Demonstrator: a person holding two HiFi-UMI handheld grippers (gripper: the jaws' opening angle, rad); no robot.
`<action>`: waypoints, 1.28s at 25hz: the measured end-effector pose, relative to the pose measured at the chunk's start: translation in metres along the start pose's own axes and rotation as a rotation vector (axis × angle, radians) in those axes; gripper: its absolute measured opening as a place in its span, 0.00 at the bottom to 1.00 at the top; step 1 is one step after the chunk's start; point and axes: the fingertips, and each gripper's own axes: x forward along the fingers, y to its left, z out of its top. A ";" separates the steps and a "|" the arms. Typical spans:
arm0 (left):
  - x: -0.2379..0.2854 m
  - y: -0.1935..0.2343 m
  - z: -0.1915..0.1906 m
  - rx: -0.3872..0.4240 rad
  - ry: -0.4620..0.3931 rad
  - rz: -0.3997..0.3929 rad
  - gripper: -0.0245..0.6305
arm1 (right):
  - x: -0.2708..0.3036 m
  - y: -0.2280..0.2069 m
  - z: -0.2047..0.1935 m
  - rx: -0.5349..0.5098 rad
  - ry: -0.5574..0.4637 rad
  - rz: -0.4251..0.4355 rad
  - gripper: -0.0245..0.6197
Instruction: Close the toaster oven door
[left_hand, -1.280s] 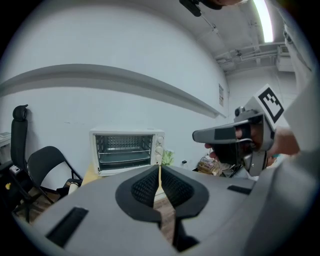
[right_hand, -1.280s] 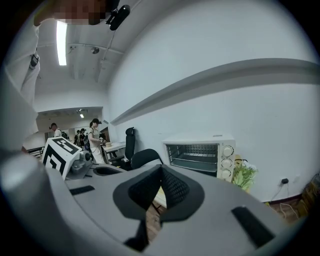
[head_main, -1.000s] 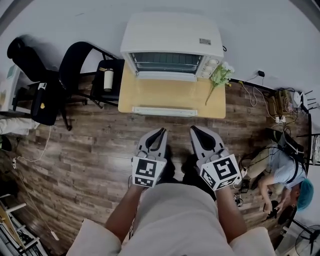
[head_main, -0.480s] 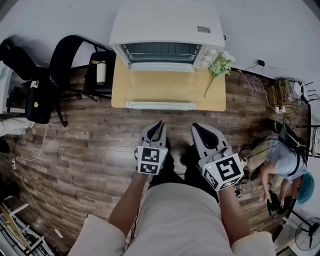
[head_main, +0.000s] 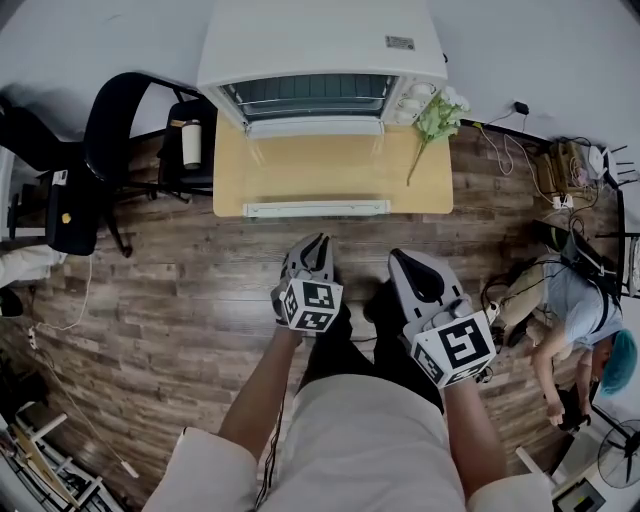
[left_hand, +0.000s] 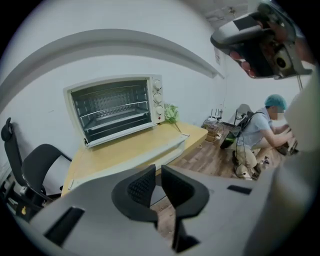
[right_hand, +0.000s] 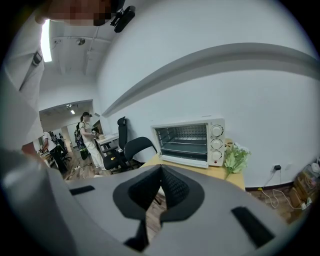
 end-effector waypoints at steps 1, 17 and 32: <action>0.005 0.000 -0.002 0.024 0.005 0.005 0.06 | 0.001 -0.001 0.000 0.001 0.002 -0.001 0.04; 0.053 -0.002 -0.018 0.526 0.067 0.115 0.11 | 0.006 -0.014 -0.019 0.037 0.040 -0.015 0.04; 0.074 0.016 -0.035 0.774 0.104 0.340 0.21 | 0.019 -0.013 -0.029 0.049 0.073 0.008 0.04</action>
